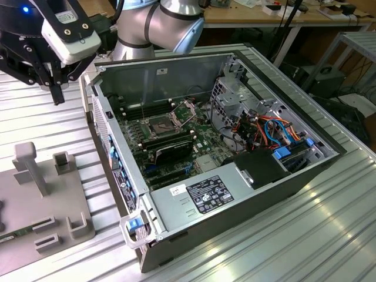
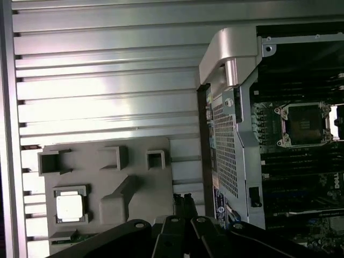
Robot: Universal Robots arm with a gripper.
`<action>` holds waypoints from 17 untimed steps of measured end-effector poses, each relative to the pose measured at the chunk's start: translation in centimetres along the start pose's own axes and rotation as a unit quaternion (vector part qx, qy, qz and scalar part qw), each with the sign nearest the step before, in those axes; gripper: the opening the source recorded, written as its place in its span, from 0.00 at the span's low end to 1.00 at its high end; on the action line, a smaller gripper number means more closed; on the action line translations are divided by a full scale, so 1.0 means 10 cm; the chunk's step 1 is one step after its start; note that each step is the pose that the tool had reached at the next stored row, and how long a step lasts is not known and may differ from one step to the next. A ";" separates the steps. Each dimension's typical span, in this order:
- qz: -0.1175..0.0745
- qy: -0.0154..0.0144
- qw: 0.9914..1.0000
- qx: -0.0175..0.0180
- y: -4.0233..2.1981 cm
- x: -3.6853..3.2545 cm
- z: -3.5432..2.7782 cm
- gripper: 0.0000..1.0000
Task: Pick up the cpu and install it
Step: 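Reach for the cpu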
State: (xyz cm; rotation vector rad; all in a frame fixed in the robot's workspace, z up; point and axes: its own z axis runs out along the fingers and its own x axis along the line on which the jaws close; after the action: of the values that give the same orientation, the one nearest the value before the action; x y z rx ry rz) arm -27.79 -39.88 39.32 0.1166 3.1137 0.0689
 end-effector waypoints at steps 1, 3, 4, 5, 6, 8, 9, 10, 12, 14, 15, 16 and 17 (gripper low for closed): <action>0.000 0.000 1.000 0.000 -0.001 0.020 -0.001 0.11; 0.000 0.000 1.000 0.000 -0.004 0.050 -0.002 0.11; 0.000 0.000 1.000 0.000 -0.005 0.064 -0.002 0.11; 0.000 0.000 1.000 0.000 -0.006 0.076 -0.002 0.11; 0.000 0.000 1.000 0.000 -0.007 0.095 -0.003 0.11; 0.000 0.000 1.000 0.000 -0.009 0.126 -0.003 0.11; 0.000 0.000 1.000 0.000 -0.010 0.136 -0.003 0.11; 0.000 0.000 1.000 0.000 -0.011 0.149 -0.004 0.11; 0.000 0.000 1.000 0.000 -0.013 0.172 -0.005 0.11; 0.000 0.000 1.000 0.000 -0.014 0.194 -0.005 0.11; 0.000 0.000 1.000 0.000 -0.015 0.203 -0.006 0.11; 0.000 0.000 1.000 0.000 -0.016 0.211 -0.006 0.11; 0.000 0.000 1.000 0.000 -0.016 0.220 -0.006 0.11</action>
State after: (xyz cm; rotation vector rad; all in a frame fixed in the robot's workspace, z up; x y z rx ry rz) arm -29.99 -39.88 39.32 0.1167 3.1136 0.0689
